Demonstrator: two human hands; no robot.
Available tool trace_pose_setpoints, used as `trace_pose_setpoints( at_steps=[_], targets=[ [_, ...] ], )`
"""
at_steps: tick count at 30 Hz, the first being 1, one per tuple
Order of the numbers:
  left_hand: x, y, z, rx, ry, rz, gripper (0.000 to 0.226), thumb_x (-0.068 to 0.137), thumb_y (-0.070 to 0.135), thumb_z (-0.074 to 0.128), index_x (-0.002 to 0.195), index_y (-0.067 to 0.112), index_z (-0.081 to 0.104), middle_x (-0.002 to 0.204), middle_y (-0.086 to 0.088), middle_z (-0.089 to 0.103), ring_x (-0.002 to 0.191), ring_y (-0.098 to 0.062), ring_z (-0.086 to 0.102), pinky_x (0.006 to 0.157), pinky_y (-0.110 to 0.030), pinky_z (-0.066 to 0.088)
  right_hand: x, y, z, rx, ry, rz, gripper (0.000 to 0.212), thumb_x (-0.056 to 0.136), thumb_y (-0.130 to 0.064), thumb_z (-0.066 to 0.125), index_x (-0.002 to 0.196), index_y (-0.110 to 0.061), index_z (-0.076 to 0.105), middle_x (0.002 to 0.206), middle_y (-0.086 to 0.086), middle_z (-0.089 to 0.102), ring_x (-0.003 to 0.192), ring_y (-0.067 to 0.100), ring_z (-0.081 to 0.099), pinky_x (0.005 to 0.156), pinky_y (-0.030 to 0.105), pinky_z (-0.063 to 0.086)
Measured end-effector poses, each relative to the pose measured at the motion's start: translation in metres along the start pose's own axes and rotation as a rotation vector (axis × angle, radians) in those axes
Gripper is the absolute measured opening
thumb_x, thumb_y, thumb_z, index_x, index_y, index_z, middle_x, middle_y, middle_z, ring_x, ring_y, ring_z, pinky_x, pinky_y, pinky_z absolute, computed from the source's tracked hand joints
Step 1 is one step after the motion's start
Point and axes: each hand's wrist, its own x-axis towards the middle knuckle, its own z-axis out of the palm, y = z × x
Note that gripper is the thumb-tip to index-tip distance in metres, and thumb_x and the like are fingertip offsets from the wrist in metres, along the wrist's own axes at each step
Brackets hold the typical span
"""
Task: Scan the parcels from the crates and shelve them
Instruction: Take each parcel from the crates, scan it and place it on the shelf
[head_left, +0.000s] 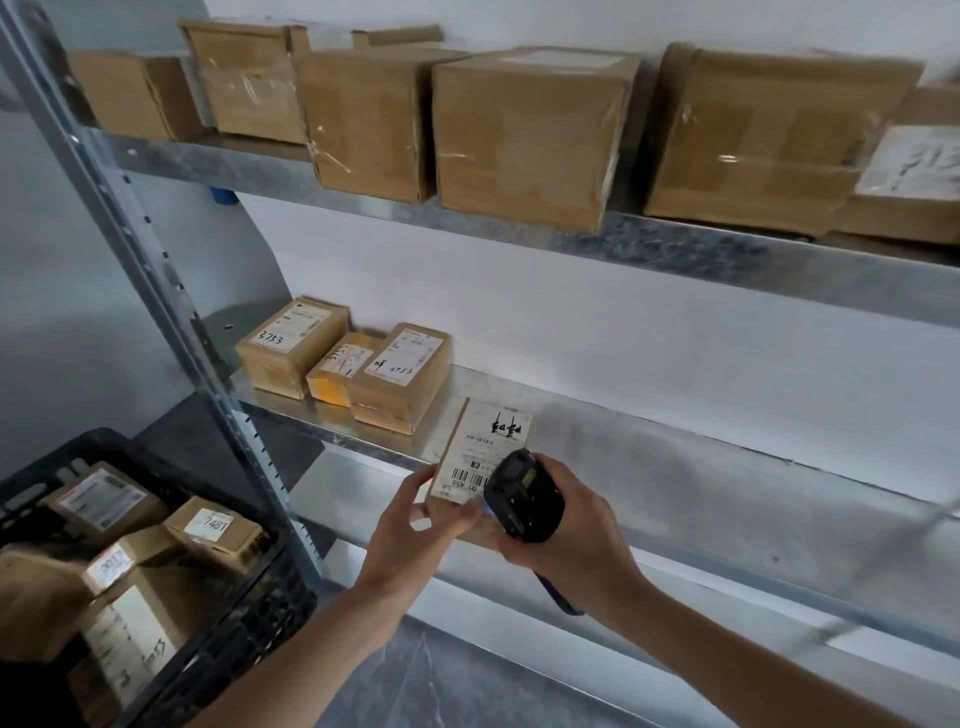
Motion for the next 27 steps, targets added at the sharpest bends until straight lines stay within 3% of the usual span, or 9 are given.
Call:
trace_pose_setpoints(
  at_steps=[3,6,11,13,16,19,23,25,27],
  targets=[
    [0.012,-0.001,-0.002,0.034,-0.038,0.022,0.059,0.073,0.058,0.082,0.126,0.043,0.059,0.103,0.014,0.077,0.101,-0.002,0.069,0.093,-0.029,0.051,0.011,0.002,0.007,0.005,0.037,-0.014,0.067,0.063,-0.044,0.084,0.119,-0.056,0.05,0.102,-0.037,0.063,0.1,-0.001,0.064,0.076,0.013,0.052],
    [0.032,-0.002,-0.014,0.105,-0.081,0.078,0.045,0.084,0.048,0.075,0.126,0.04,0.064,0.104,0.018,0.076,0.096,0.005,0.069,0.076,-0.012,0.052,0.03,0.007,0.015,0.001,0.047,0.009,0.068,0.065,-0.037,0.085,0.118,-0.057,0.048,0.101,-0.034,0.064,0.1,0.001,0.065,0.073,0.009,0.047],
    [0.075,-0.002,-0.038,0.163,-0.177,0.13,0.04,0.087,0.04,0.074,0.127,0.041,0.065,0.113,0.023,0.073,0.1,0.001,0.071,0.088,-0.022,0.056,0.062,0.008,0.032,-0.056,0.055,0.048,0.076,0.062,-0.039,0.082,0.132,-0.045,0.054,0.104,-0.029,0.065,0.1,0.005,0.065,0.076,0.02,0.053],
    [0.093,-0.004,-0.046,0.195,-0.177,0.156,0.043,0.086,0.039,0.076,0.128,0.036,0.065,0.111,0.018,0.074,0.097,0.0,0.072,0.085,-0.021,0.058,0.075,0.007,0.042,-0.057,0.053,0.072,0.076,0.064,-0.038,0.084,0.134,-0.043,0.054,0.106,-0.026,0.066,0.102,0.006,0.065,0.078,0.022,0.054],
    [0.118,-0.011,-0.056,0.231,-0.167,0.18,0.053,0.082,0.042,0.078,0.131,0.027,0.065,0.11,0.013,0.075,0.098,-0.002,0.071,0.079,-0.015,0.056,0.093,0.005,0.058,-0.057,0.046,0.085,0.082,0.054,-0.056,0.072,0.133,-0.043,0.054,0.111,-0.024,0.069,0.103,0.006,0.066,0.082,0.03,0.058],
    [0.135,-0.013,-0.063,0.265,-0.177,0.207,0.058,0.078,0.048,0.075,0.13,0.026,0.066,0.107,0.017,0.075,0.097,-0.001,0.071,0.08,-0.017,0.057,0.107,0.007,0.071,-0.035,0.046,0.099,0.085,0.052,-0.06,0.068,0.133,-0.043,0.053,0.114,-0.023,0.069,0.101,0.005,0.066,0.077,0.02,0.055],
    [0.153,-0.012,-0.061,0.291,-0.143,0.23,0.056,0.075,0.052,0.074,0.126,0.031,0.065,0.098,0.021,0.076,0.088,0.0,0.071,0.077,-0.022,0.059,0.123,0.011,0.072,-0.006,0.046,0.121,0.077,0.063,-0.039,0.087,0.132,-0.042,0.053,0.111,-0.026,0.064,0.101,0.002,0.063,0.072,0.007,0.046],
    [0.162,-0.008,-0.056,0.302,-0.128,0.247,0.057,0.076,0.051,0.075,0.128,0.029,0.064,0.102,0.019,0.076,0.089,0.0,0.072,0.079,-0.027,0.06,0.134,0.015,0.069,-0.004,0.065,0.129,0.075,0.064,-0.031,0.09,0.13,-0.043,0.054,0.107,-0.027,0.065,0.099,0.0,0.063,0.071,0.003,0.044],
    [0.17,-0.005,-0.051,0.317,-0.12,0.261,0.049,0.081,0.044,0.076,0.126,0.028,0.065,0.108,0.016,0.075,0.091,0.001,0.072,0.079,-0.022,0.059,0.145,0.02,0.068,-0.008,0.069,0.135,0.078,0.064,-0.026,0.09,0.133,-0.04,0.056,0.107,-0.026,0.066,0.101,0.003,0.065,0.072,0.004,0.044]
  ],
)
